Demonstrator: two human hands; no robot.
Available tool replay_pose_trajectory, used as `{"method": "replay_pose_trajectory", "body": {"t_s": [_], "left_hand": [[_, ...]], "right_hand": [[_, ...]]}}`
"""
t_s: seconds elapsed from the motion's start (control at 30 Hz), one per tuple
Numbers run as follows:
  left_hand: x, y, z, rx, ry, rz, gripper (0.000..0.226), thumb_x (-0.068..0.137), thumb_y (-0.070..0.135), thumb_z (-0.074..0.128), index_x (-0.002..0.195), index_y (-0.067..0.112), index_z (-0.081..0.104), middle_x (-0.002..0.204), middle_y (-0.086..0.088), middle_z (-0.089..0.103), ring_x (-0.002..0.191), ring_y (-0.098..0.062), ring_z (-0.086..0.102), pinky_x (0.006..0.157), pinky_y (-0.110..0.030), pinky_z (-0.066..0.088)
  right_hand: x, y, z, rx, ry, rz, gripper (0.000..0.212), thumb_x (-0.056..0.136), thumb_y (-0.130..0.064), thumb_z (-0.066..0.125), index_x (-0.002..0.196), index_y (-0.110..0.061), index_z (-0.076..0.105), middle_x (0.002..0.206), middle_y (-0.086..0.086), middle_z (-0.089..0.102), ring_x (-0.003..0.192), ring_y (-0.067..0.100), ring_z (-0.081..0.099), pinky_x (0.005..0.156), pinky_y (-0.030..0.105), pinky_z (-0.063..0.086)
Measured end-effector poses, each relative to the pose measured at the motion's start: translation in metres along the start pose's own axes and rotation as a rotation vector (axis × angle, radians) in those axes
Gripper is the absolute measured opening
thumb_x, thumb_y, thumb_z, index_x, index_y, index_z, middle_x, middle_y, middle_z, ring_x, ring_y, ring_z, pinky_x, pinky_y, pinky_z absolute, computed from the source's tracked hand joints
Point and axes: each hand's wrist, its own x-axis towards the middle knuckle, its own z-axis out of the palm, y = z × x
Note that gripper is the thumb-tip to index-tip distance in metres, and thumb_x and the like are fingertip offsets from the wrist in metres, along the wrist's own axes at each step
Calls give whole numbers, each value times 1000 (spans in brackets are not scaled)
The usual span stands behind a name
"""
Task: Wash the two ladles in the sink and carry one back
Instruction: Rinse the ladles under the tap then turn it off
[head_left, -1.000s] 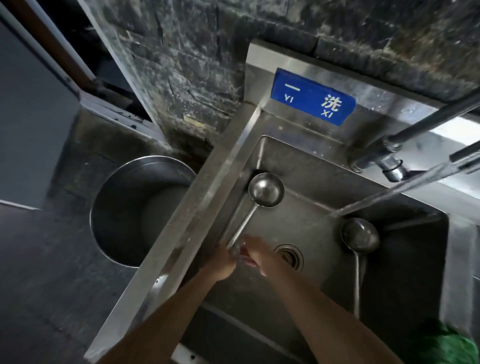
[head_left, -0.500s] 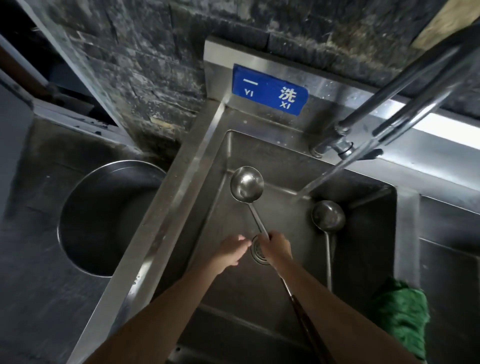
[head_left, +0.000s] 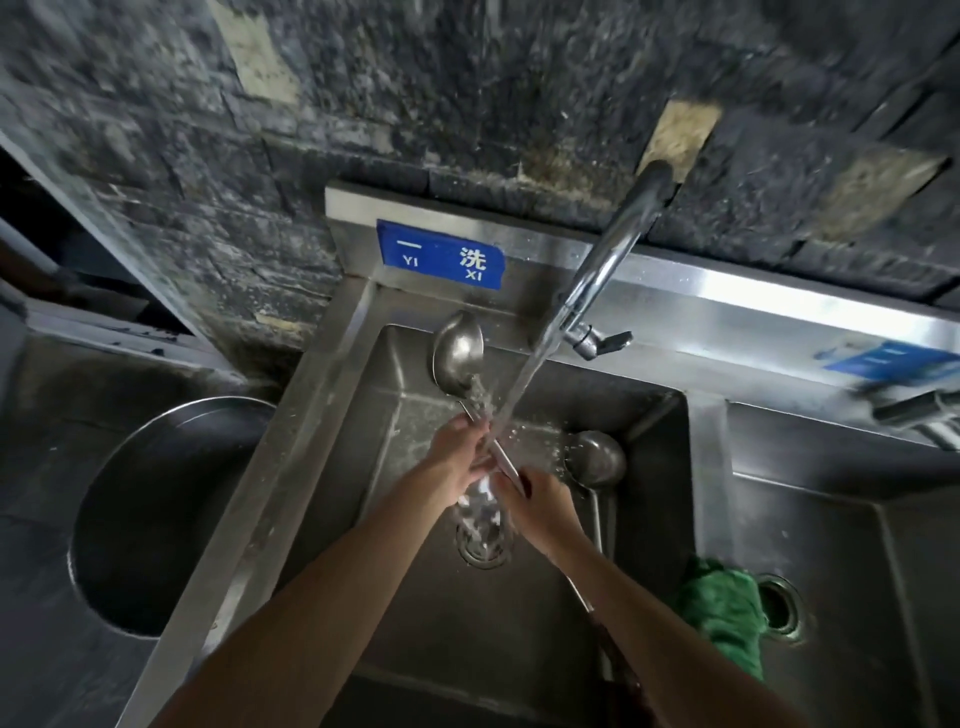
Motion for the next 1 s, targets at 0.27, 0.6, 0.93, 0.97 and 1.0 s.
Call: {"method": "replay_pose_trajectory", "body": {"t_s": [0.27,0.6,0.93,0.97,1.0], "left_hand": [[-13,44,-8,-30,110,268,16,91,13,69,105,7,64,100,-17,73,81,-22,74,67,-36,61],[-18,62,-21,-139,260,288,20,95,13,61,111,0,63,105,-12,71,99,-26,72,86,-41,60],[-25,-13,9,-249,126,-21,38,106,27,35,109,-5,56,92,-18,67,81,-26,71,83,-42,61],[-25,-22,12,-261,91,-48,45,107,31,31,111,-6,56,97,-19,69,84,-25,73,83,-42,61],[-25,-30,13,-266,61,-72,50,107,33,27,112,-8,56,103,-22,70,89,-27,73,85,-42,60]], "right_hand": [[34,-47,-1,92,-89,-151,54,95,-63,49,67,-17,57,57,-2,55,48,13,50,52,31,40],[22,-17,-29,-79,-246,-113,35,95,-45,63,81,-13,65,63,-1,66,64,20,74,66,40,59],[6,-30,-67,-106,-432,-50,38,100,-48,56,93,-12,65,70,1,67,53,12,64,50,27,57],[7,-31,-64,-20,-470,9,46,100,-52,53,96,-8,67,70,2,65,51,11,60,46,24,51],[7,-30,-62,52,-487,69,53,101,-55,49,98,-6,69,70,3,64,49,10,56,42,22,46]]}}
